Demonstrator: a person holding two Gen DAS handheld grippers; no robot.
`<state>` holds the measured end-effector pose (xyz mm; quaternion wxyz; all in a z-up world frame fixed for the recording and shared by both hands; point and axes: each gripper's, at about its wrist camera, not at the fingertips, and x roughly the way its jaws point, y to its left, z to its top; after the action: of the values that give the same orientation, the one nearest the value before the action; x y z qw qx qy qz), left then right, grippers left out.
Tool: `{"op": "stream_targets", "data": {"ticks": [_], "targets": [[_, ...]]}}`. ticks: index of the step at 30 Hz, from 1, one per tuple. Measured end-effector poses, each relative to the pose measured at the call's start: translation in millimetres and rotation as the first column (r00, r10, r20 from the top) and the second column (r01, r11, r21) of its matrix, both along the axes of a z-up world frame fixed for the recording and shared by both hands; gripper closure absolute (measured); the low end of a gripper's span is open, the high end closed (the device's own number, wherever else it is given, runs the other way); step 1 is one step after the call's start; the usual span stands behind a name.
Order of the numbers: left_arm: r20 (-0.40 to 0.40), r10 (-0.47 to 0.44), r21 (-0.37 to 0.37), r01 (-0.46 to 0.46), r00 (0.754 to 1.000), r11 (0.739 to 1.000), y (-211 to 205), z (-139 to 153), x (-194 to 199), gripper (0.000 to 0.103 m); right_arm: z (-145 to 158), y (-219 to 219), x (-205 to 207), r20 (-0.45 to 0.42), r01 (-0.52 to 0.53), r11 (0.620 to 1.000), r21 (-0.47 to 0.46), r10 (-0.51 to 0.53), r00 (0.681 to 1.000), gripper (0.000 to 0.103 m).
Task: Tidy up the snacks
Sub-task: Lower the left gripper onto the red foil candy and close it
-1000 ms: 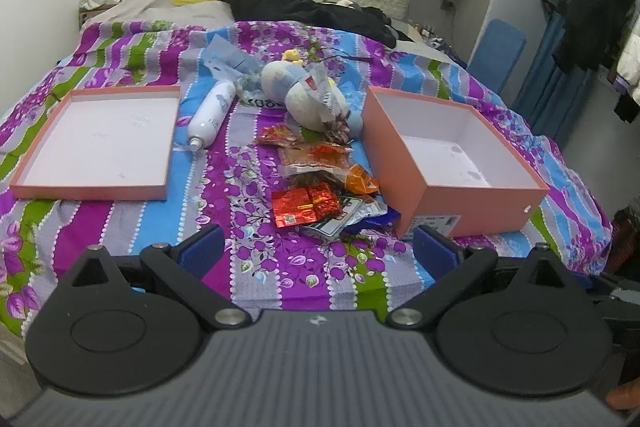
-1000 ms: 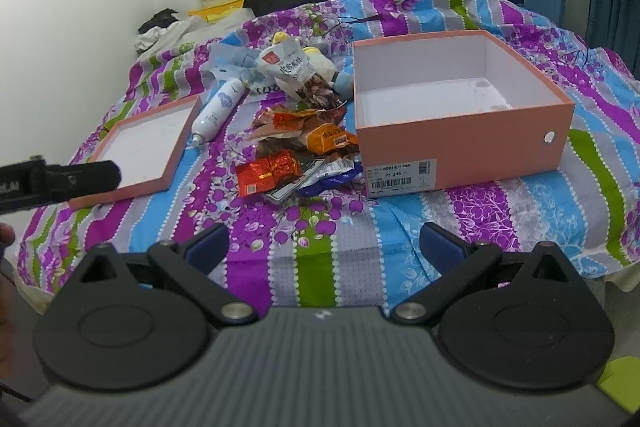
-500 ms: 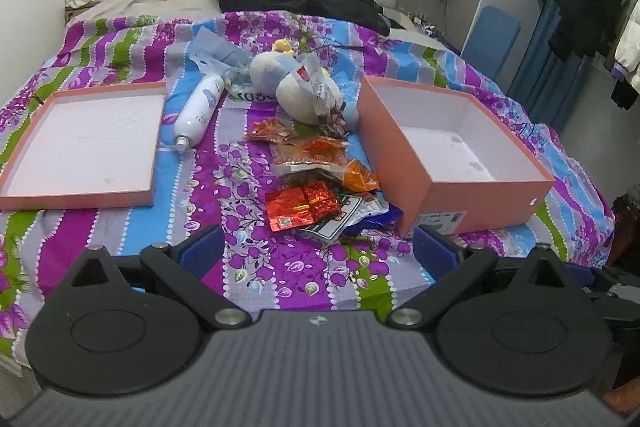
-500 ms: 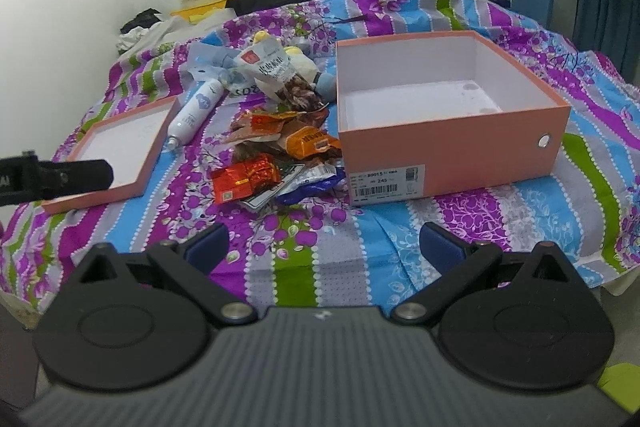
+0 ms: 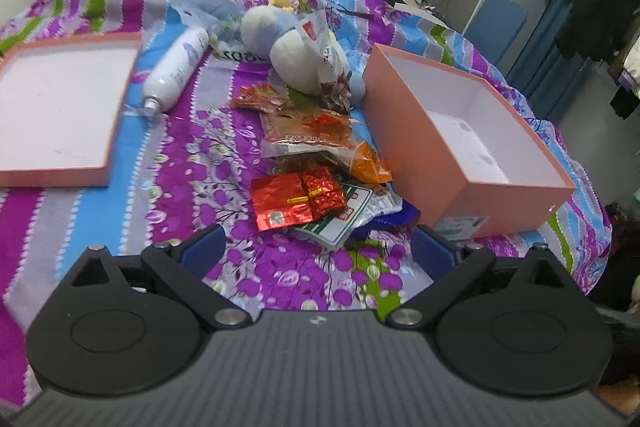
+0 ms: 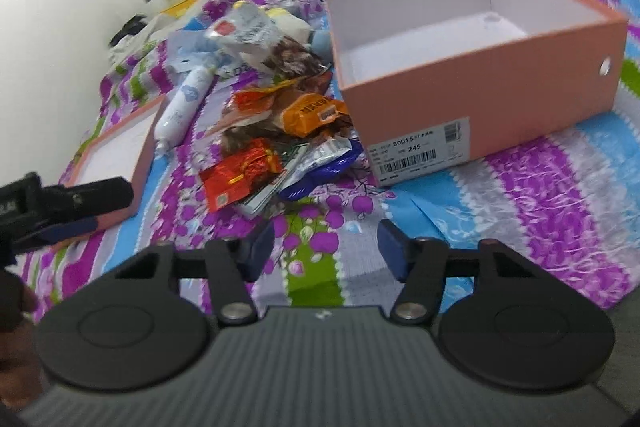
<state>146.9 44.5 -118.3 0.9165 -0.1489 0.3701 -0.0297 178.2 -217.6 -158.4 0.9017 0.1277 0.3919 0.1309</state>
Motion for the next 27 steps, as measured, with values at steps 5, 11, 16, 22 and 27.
{"op": "stream_targets", "data": {"ticks": [5,11,16,22,27], "targets": [[-0.018,-0.032,-0.057,0.03,0.999,0.998,7,-26,42,0.01,-28,1,32,-0.046,0.057,0.994,0.095,-0.053,0.998,0.049],[-0.048,-0.057,-0.082,0.053,0.997,0.995,4,-53,84,0.02,-48,4,60,-0.087,0.098,0.976,0.196,-0.082,0.993,0.058],[-0.081,-0.067,-0.144,0.055,0.994,0.988,4,-75,111,0.031,-57,6,73,-0.09,0.156,0.952,0.262,-0.137,0.986,0.059],[-0.112,-0.08,-0.139,0.064,0.991,0.988,-1,-90,134,0.034,-64,10,79,-0.108,0.22,0.931,0.293,-0.196,0.975,0.06],[-0.131,-0.082,-0.105,0.069,0.988,0.992,-5,-96,147,0.034,-71,12,90,-0.146,0.248,0.918,0.31,-0.212,0.966,0.061]]}}
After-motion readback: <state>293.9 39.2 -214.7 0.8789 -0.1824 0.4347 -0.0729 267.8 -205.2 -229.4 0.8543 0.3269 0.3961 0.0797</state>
